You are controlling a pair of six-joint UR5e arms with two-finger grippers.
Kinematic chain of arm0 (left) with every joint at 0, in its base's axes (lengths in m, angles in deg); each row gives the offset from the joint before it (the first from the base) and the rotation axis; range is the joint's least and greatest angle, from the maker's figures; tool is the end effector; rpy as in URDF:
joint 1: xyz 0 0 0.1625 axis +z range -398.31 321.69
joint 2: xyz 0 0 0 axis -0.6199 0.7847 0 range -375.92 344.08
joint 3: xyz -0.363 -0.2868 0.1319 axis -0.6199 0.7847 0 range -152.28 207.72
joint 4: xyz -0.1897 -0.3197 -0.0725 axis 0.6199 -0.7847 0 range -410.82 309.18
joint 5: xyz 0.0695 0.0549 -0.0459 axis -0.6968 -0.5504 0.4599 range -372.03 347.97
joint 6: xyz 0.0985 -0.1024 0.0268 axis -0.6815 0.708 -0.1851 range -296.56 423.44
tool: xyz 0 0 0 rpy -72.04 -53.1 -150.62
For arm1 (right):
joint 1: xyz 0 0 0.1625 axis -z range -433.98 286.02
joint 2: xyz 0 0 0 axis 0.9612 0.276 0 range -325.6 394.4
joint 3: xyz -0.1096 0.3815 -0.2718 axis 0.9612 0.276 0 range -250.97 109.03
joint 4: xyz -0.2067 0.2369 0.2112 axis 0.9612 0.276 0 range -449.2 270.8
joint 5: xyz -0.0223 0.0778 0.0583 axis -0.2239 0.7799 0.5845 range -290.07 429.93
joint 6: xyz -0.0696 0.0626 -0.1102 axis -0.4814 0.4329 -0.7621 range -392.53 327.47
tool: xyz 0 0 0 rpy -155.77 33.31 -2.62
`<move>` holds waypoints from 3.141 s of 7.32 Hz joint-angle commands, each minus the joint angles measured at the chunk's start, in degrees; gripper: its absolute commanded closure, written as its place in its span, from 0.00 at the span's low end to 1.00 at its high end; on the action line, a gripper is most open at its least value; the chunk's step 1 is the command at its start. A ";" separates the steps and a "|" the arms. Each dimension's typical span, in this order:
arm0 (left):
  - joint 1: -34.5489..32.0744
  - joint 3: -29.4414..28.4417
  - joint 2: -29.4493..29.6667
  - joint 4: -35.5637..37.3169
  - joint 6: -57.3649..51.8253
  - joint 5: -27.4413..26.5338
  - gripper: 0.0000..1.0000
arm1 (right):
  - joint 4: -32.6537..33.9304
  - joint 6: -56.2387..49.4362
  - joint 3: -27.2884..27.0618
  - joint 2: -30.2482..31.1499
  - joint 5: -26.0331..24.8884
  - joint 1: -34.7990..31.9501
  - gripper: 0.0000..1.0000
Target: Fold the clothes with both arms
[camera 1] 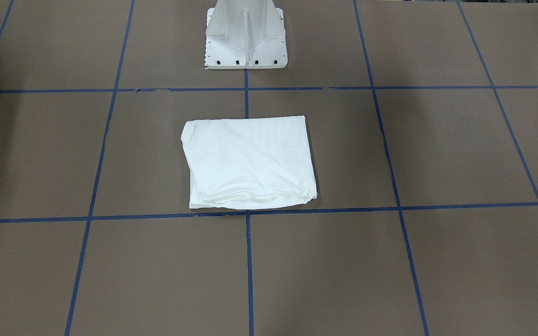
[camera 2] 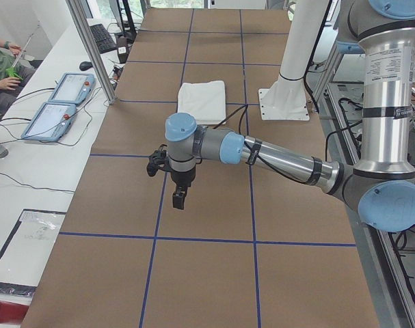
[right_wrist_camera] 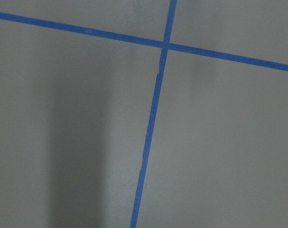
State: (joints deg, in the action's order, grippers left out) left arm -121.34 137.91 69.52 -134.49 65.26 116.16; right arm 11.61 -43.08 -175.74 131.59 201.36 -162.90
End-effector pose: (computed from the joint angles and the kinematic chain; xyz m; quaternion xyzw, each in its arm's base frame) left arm 0.0074 -0.4221 0.6425 0.0515 0.3310 0.0688 0.9397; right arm 0.0304 -0.3853 0.7068 0.0029 -0.3546 -0.0849 0.9311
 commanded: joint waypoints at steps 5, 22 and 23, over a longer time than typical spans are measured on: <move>-11.81 -0.93 -8.71 -0.35 -14.74 2.68 0.00 | 0.00 0.27 -0.26 0.02 0.14 -0.02 0.00; -11.63 -1.91 -8.62 0.09 -14.82 2.59 0.00 | 0.09 0.45 0.09 0.19 2.87 0.07 0.00; -11.63 -2.00 -8.70 0.17 -14.82 2.68 0.00 | 0.00 0.45 0.09 0.19 2.69 0.07 0.00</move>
State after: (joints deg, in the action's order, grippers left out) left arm -132.97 135.91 60.88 -134.38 50.44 118.73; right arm 11.68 -42.63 -175.60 131.78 204.28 -162.84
